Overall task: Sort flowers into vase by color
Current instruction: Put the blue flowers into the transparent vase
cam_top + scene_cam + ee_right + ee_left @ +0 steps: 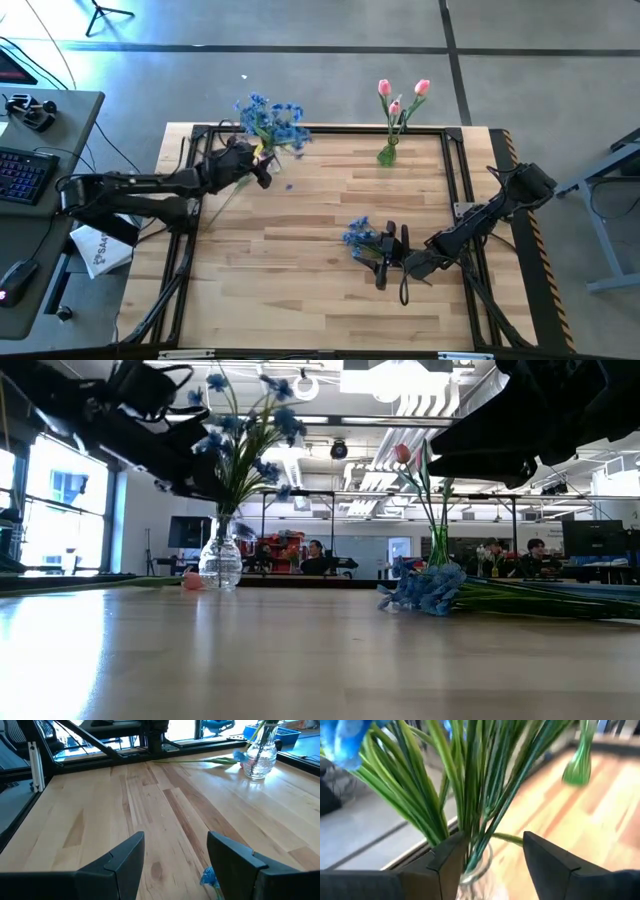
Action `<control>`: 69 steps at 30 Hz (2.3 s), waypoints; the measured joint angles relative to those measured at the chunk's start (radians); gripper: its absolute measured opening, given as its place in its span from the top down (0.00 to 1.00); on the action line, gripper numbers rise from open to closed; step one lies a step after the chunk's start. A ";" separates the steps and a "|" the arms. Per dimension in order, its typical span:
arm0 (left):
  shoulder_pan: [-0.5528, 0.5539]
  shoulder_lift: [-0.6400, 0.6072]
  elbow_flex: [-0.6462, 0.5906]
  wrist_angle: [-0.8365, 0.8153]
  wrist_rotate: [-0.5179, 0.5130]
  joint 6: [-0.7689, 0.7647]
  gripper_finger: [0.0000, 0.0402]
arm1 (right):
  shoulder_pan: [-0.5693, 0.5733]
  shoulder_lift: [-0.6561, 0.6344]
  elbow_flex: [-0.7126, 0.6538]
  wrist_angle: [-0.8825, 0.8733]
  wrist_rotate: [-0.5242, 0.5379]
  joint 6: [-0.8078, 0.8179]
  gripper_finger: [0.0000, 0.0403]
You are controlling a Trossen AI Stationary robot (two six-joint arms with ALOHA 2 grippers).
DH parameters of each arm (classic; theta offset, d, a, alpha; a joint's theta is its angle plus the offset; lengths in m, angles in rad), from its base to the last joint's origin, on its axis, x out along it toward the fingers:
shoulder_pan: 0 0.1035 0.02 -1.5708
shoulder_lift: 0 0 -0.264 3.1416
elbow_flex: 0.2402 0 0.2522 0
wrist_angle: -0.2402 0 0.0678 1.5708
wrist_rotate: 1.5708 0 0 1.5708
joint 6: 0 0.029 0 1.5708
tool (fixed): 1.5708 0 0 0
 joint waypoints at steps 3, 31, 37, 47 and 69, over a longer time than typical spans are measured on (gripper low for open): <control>0.000 -0.032 0.087 -0.210 -0.022 0.000 0.51 | 0.000 0.000 0.000 0.000 0.000 -0.001 0.48; -0.100 0.055 0.125 -0.130 -0.158 0.202 0.50 | 0.000 0.000 0.000 -0.004 0.000 -0.006 0.48; -0.124 0.126 0.104 0.091 -0.305 0.228 0.50 | 0.000 0.000 0.000 -0.004 0.000 -0.001 0.48; -0.195 0.130 0.104 0.163 -0.410 0.186 0.69 | 0.000 0.000 0.000 -0.004 0.000 0.007 0.48; -0.089 0.107 0.104 0.057 -0.364 -0.112 0.99 | 0.000 0.000 0.000 -0.003 0.000 0.005 0.48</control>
